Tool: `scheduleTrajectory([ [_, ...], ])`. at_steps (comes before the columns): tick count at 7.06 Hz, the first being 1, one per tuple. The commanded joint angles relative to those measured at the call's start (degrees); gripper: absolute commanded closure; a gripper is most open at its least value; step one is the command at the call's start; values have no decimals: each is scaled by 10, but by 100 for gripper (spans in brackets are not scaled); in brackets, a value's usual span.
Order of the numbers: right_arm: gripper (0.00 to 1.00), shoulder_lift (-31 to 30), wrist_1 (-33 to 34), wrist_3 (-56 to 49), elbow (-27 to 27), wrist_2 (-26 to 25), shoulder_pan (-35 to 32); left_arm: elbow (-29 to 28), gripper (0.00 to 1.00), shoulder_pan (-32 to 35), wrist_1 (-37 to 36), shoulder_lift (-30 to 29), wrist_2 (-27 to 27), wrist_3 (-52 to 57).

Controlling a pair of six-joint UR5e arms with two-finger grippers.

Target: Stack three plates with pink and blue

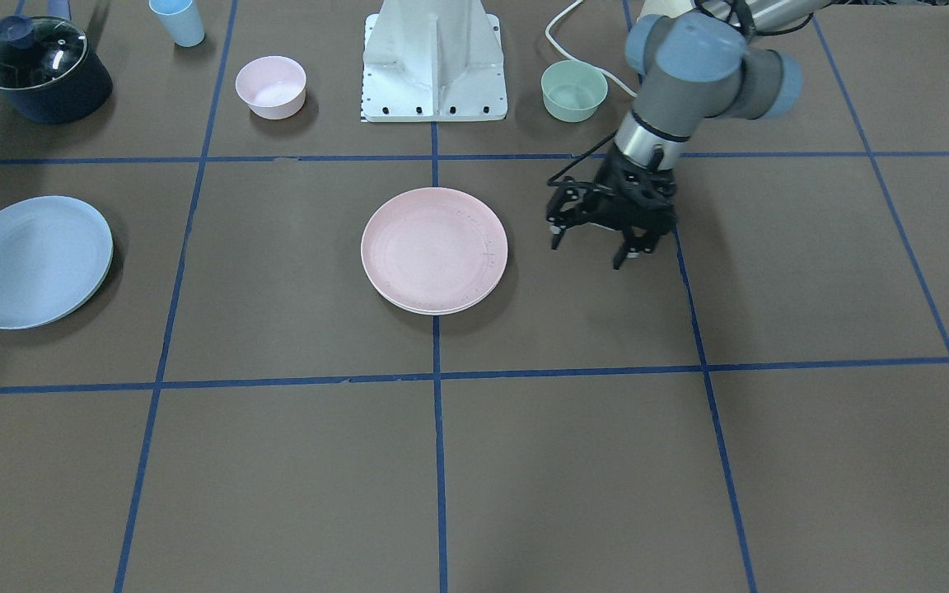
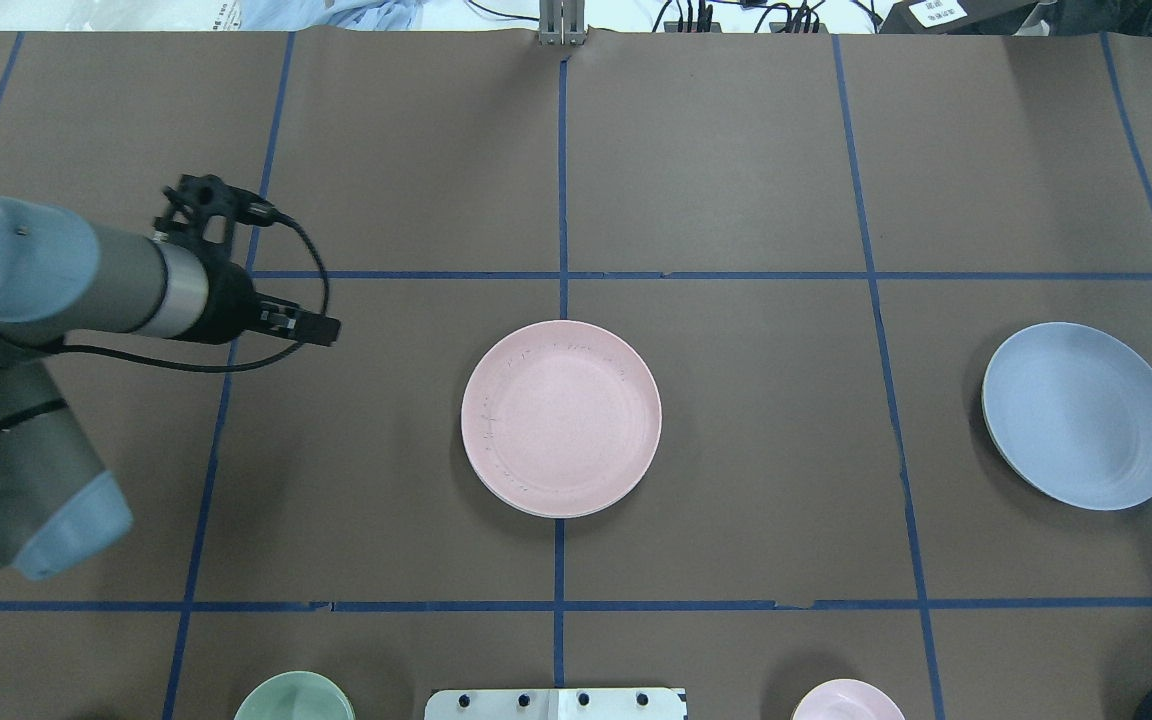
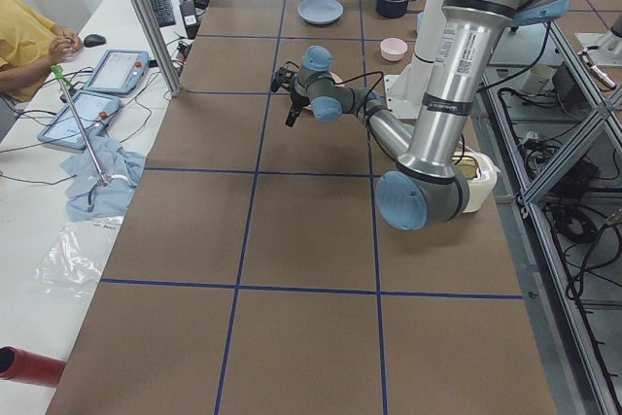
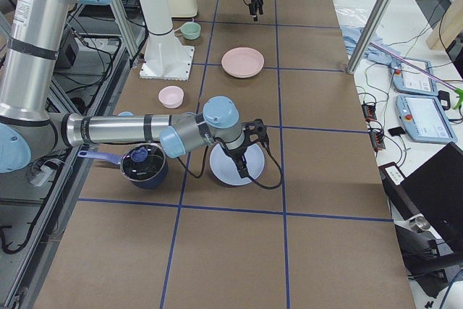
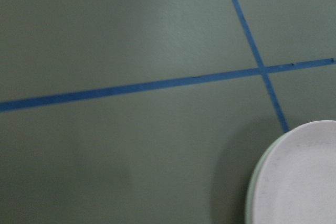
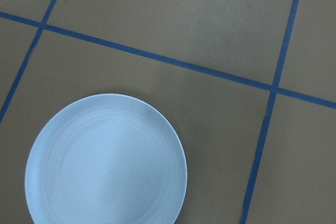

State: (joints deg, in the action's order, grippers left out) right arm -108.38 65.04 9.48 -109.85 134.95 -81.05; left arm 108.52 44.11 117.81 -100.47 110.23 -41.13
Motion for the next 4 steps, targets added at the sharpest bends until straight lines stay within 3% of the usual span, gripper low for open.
scheduleTrajectory([
  [1,2,-27,-157,120,70,-45,75,15,0,148,3,113,76,263],
  [2,2,-25,-276,173,141,-63,98,13,0,180,3,128,76,307],
  [3,3,-25,-360,254,178,-103,145,15,0,186,4,138,77,314],
  [4,6,-24,-390,300,187,-125,179,14,0,186,4,138,77,314],
])
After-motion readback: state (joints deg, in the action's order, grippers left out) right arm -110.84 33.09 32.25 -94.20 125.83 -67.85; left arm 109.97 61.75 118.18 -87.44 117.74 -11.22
